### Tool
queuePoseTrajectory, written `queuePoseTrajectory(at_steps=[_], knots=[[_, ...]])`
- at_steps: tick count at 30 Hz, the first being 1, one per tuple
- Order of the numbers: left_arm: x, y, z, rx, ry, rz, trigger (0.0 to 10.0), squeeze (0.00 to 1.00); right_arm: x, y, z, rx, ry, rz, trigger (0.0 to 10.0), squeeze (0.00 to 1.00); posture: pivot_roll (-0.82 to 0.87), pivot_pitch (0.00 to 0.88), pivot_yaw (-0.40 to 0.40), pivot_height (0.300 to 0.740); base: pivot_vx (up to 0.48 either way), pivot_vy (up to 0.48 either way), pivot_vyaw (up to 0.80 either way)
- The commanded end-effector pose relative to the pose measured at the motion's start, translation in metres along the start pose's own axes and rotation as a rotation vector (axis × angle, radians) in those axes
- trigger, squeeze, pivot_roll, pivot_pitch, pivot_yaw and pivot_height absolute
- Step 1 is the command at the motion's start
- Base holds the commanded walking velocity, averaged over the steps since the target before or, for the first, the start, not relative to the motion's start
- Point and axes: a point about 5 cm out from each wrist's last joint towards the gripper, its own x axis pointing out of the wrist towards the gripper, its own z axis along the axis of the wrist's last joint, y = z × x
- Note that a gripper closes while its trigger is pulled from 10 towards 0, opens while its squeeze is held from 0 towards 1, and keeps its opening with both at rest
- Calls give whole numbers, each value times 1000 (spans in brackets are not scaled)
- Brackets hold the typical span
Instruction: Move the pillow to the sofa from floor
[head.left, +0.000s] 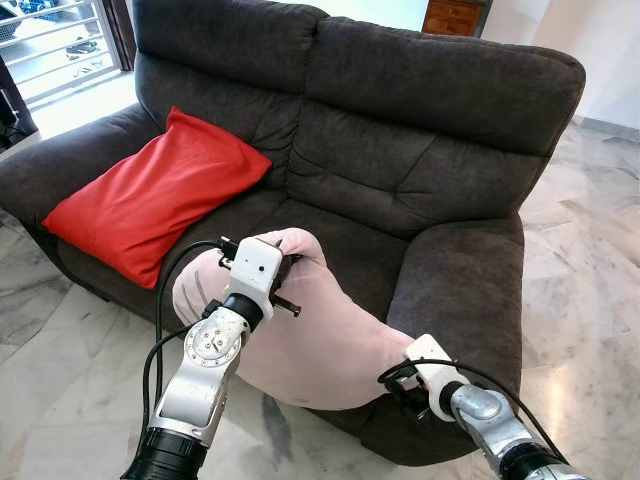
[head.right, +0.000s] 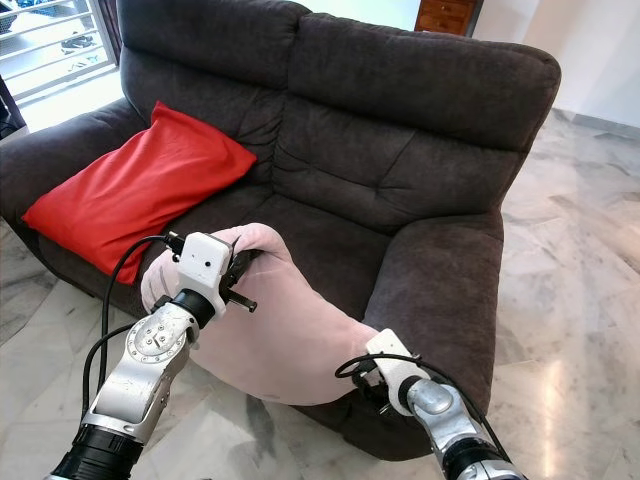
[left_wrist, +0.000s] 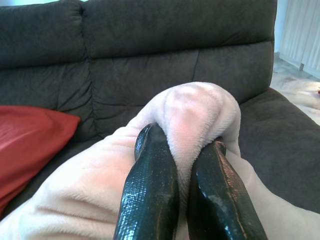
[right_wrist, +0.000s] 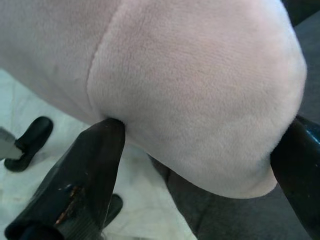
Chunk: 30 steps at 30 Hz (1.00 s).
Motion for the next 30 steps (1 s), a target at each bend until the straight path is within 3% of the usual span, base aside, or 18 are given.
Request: queuePoseTrajectory(at_steps=[1, 5, 9, 10, 11, 12, 30], knots=[[2, -2, 14, 9, -68, -8, 10000, 0, 1, 5, -1, -6, 5, 28, 10000, 0, 81, 0, -77, 740, 0, 0, 0], [1, -1, 13, 9, -67, -4, 10000, 0, 3, 16, -4, -1, 20, 114, 10000, 0, 81, 0, -78, 740, 0, 0, 0], [1, -1, 13, 9, -65, -3, 10000, 0, 5, 21, -3, 13, 12, 118, 10000, 0, 84, 0, -81, 740, 0, 0, 0], [0, -1, 13, 7, -65, -1, 10000, 0, 6, 22, -1, 32, -3, 109, 8941, 0, 84, 0, -81, 740, 0, 0, 0], [0, -1, 13, 7, -65, 0, 10000, 0, 6, 22, -1, 37, -7, 107, 8941, 0, 84, 0, -81, 740, 0, 0, 0], [0, -1, 13, 7, -65, -1, 10000, 0, 7, 21, 2, 84, -24, 83, 0, 0, 84, 0, -82, 740, 0, 0, 0], [0, -1, 12, 5, -64, 12, 10000, 0, 10, 31, 6, 121, -48, 99, 0, 0, 85, 0, -91, 740, 0, 0, 0]])
